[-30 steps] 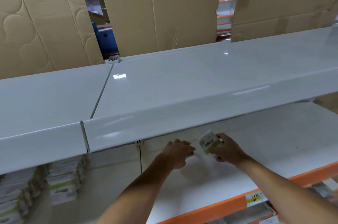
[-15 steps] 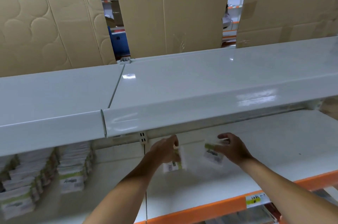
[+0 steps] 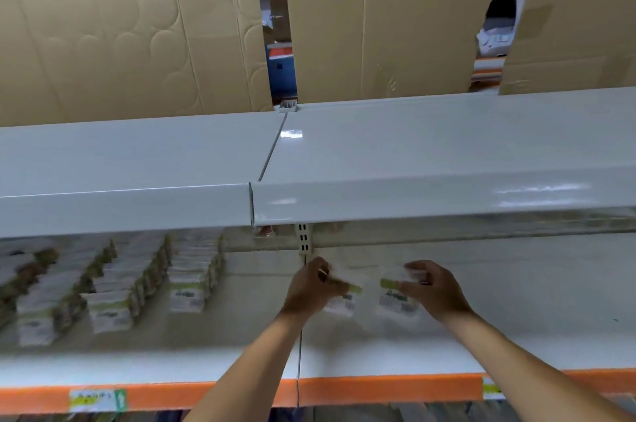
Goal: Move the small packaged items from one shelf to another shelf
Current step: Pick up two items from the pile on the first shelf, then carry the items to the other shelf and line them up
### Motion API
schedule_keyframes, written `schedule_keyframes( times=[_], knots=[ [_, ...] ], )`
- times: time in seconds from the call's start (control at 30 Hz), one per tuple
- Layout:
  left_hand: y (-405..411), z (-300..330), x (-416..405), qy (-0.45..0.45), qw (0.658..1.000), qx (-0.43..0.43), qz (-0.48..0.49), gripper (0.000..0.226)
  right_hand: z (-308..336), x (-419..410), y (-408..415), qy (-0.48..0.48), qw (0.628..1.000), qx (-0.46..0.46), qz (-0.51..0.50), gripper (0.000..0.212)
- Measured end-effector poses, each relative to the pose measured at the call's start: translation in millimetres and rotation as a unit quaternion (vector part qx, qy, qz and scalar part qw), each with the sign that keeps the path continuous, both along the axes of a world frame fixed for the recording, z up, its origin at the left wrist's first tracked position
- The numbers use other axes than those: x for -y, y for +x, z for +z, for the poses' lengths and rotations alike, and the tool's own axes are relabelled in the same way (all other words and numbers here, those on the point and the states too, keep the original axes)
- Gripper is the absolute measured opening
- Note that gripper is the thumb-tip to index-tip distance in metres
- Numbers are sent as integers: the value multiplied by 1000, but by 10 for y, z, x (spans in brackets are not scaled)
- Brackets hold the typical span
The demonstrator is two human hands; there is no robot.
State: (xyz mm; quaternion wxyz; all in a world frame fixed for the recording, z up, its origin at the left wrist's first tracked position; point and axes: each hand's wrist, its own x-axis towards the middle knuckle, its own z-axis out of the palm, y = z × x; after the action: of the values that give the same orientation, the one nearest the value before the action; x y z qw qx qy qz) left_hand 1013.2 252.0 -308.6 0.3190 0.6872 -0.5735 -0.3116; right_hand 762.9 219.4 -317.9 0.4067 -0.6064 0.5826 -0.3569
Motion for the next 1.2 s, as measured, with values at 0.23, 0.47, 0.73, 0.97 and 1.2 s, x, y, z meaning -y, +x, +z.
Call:
schedule_keyframes(
  times=[0.23,0.47,0.73,0.97,1.2],
  knots=[
    [173,2,-328,18,995,-22,99,35,1,-98,277,4,999,24,30,41],
    [408,-12,-688,2,984,-34,175,32,38,-194,610,20,996,44,73,47],
    [787,52,-953,-41,970,-25,238,32,125,-333,1091,20,987,49,154,46],
    [1284,69,-1098,-48,957,6,287,36,234,-392,1636,22,981,76,177,43],
    [1924,86,-1178,-77,950,2,302,35,240,-542,2275,32,978,113,175,43]
  ],
)
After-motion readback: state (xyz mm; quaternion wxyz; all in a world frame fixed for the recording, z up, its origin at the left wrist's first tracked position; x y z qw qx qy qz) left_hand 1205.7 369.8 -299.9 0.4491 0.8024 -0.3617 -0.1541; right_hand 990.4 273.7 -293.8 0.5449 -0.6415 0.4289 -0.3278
